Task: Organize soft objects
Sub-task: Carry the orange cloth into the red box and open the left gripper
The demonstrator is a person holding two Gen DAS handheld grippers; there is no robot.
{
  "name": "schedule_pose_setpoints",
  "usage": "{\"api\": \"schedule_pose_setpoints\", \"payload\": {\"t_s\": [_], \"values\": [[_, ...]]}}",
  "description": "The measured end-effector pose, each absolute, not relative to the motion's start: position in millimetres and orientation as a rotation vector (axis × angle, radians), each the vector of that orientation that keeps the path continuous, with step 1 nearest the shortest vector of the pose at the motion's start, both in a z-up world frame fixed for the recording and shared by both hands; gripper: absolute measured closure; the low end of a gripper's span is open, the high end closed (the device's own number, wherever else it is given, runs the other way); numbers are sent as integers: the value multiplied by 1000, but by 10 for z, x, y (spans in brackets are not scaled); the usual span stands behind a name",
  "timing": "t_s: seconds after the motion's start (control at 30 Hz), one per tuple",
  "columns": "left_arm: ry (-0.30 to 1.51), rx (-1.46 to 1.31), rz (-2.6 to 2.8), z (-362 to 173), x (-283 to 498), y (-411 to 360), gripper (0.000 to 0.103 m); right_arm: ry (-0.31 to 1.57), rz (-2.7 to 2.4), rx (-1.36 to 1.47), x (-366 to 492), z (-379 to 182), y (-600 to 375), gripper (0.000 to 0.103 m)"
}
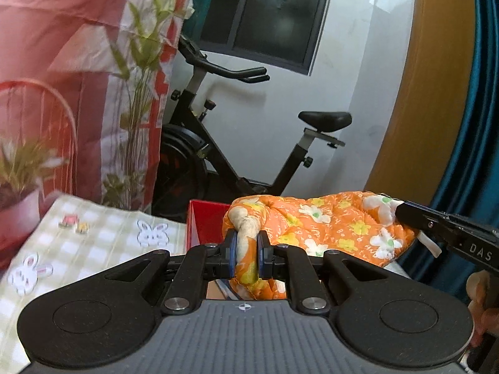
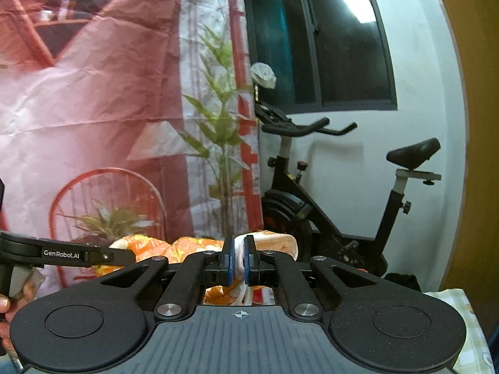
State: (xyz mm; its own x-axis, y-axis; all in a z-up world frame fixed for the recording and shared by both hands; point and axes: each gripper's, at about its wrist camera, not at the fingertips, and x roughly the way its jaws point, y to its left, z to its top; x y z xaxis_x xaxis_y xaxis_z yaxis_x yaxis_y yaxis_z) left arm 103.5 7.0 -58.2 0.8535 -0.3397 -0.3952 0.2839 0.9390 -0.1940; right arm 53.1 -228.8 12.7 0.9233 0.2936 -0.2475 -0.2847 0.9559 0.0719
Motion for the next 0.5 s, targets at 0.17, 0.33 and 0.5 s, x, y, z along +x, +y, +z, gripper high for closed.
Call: {"api": "schedule_pose_setpoints", "payload": {"t_s": [0.17, 0.33, 0.5], "values": [[469, -27, -310, -654, 1490, -164, 89, 329, 252, 33, 999, -78, -2364, 97], [582, 26, -323, -851, 1838, -364, 89, 450, 213, 62, 1364, -447, -2429, 97], [699, 55, -337, -1115, 2044, -458, 89, 588, 193, 75, 1552, -853, -2421, 97]]}}
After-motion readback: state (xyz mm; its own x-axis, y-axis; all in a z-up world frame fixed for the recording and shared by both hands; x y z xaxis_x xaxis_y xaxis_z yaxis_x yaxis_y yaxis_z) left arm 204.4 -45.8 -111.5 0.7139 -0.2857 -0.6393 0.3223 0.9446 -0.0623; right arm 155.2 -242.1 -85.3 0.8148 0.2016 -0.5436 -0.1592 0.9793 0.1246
